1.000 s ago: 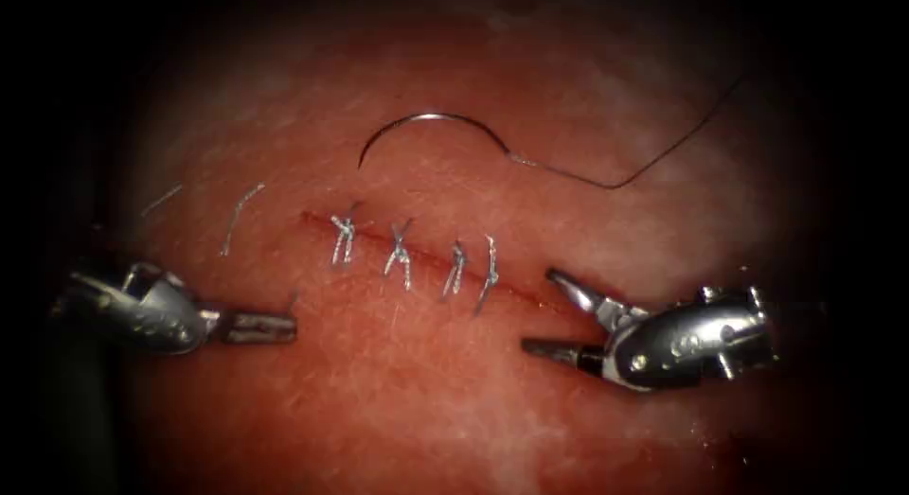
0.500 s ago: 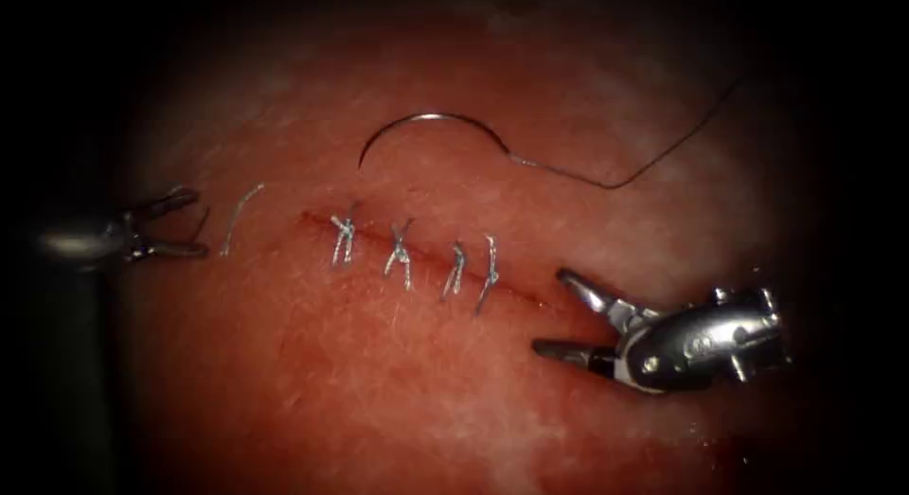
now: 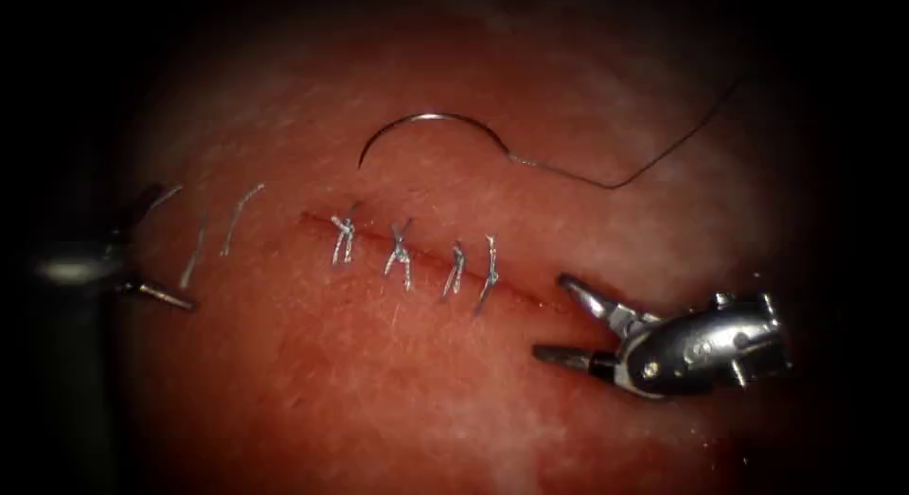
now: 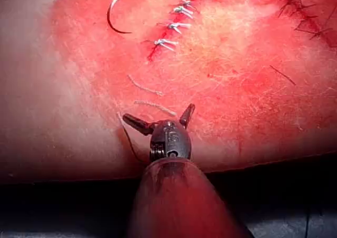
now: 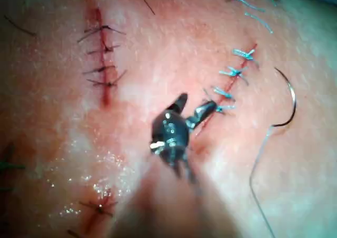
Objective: Wound Closure
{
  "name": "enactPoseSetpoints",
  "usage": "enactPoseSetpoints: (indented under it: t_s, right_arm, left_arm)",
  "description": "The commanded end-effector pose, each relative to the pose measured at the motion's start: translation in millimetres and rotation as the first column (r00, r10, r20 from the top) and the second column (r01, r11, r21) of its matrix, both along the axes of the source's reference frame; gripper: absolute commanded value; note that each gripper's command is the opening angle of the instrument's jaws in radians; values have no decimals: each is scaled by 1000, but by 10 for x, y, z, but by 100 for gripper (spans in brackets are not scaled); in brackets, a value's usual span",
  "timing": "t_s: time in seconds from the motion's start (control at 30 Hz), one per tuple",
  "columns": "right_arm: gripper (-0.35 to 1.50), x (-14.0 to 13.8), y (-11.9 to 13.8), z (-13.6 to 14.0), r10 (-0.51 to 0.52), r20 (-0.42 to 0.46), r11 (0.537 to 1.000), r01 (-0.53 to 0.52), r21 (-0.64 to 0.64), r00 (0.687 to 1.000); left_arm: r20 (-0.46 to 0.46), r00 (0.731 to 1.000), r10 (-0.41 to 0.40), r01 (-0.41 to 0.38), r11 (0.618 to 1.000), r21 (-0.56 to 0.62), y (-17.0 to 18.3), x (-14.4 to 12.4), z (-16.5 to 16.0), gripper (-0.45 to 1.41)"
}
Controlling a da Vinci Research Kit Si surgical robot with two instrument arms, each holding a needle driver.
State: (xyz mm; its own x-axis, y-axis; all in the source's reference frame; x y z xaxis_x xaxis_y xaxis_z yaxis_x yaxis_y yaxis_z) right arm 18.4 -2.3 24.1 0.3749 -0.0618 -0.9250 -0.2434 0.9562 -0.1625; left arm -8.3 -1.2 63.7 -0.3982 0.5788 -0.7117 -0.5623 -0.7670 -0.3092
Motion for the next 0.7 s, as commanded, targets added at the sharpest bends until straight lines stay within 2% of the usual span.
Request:
enactPoseSetpoints:
  t_s: [0.03, 0.2, 0.33, 0.47, 0.57, 0.63, 0.7]
  right_arm:
    - [132, 6, -14, 2, -3, -3, 1000, 3, 5, 1000]
    - [132, 4, -17, -2, -6, -2, 1000, 6, 7, 1000]
    - [132, 1, -17, -4, -4, -6, 1000, 5, 19, 1000]
    - [132, -7, -15, -6, 36, 10, 996, -36, 76, 999]
    - [130, -12, -16, -8, 71, 38, 986, -76, 148, 997]
    - [135, -14, -19, -8, 92, 65, 978, -102, 182, 994]
    - [138, -15, -23, -9, 99, 55, 972, -108, 209, 994]
  left_arm:
    - [0, 1000, 16, -16, 1000, 11, -20, -6, 4, 118]
    - [-39, 998, 47, -46, 998, 43, -45, -6, -3, 118]
    - [-33, 998, 47, -44, 997, 68, -44, -9, -21, 113]
    - [-17, 1000, 9, -8, 996, 83, -19, -23, -48, 103]
    - [3, 999, -42, 42, 995, 96, 8, -41, -63, 101]
    - [8, 997, -73, 72, 991, 117, 26, -56, -69, 99]
    - [6, 996, -90, 88, 987, 132, 41, -73, -71, 96]
